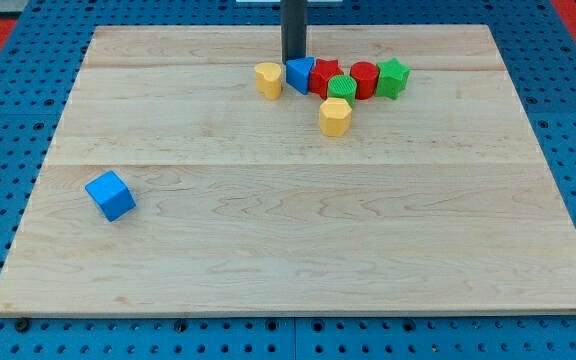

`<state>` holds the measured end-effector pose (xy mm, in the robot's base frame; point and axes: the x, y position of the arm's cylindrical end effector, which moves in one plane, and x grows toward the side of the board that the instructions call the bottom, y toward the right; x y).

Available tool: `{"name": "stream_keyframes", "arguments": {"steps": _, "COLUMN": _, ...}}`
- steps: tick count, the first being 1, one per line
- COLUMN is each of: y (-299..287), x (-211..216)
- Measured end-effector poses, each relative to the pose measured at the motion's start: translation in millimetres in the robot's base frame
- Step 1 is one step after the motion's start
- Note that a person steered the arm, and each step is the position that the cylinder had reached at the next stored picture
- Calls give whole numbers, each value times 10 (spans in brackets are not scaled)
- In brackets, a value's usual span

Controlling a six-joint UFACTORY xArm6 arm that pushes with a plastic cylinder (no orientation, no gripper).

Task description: Place the blue cube vertically below the yellow heart

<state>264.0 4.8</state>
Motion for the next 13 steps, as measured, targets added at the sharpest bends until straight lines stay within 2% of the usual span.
{"name": "stream_keyframes", "arguments": {"steps": 2, "y": -5, "x": 35}}
{"name": "stream_keyframes", "arguments": {"steps": 3, "y": -389, "x": -338}}
{"name": "stream_keyframes", "arguments": {"steps": 4, "y": -1510, "x": -322}}
{"name": "stream_keyframes", "arguments": {"steps": 5, "y": -2610, "x": 182}}
{"name": "stream_keyframes", "arguments": {"steps": 6, "y": -3079, "x": 731}}
{"name": "stream_keyframes", "arguments": {"steps": 7, "y": -3029, "x": 1237}}
{"name": "stream_keyframes", "arguments": {"steps": 8, "y": -2502, "x": 1545}}
{"name": "stream_keyframes", "arguments": {"steps": 9, "y": -1663, "x": 1582}}
{"name": "stream_keyframes", "arguments": {"steps": 10, "y": -1937, "x": 1555}}
{"name": "stream_keyframes", "arguments": {"steps": 11, "y": -2882, "x": 1909}}
{"name": "stream_keyframes", "arguments": {"steps": 12, "y": -3078, "x": 2344}}
{"name": "stream_keyframes", "arguments": {"steps": 13, "y": -2316, "x": 2368}}
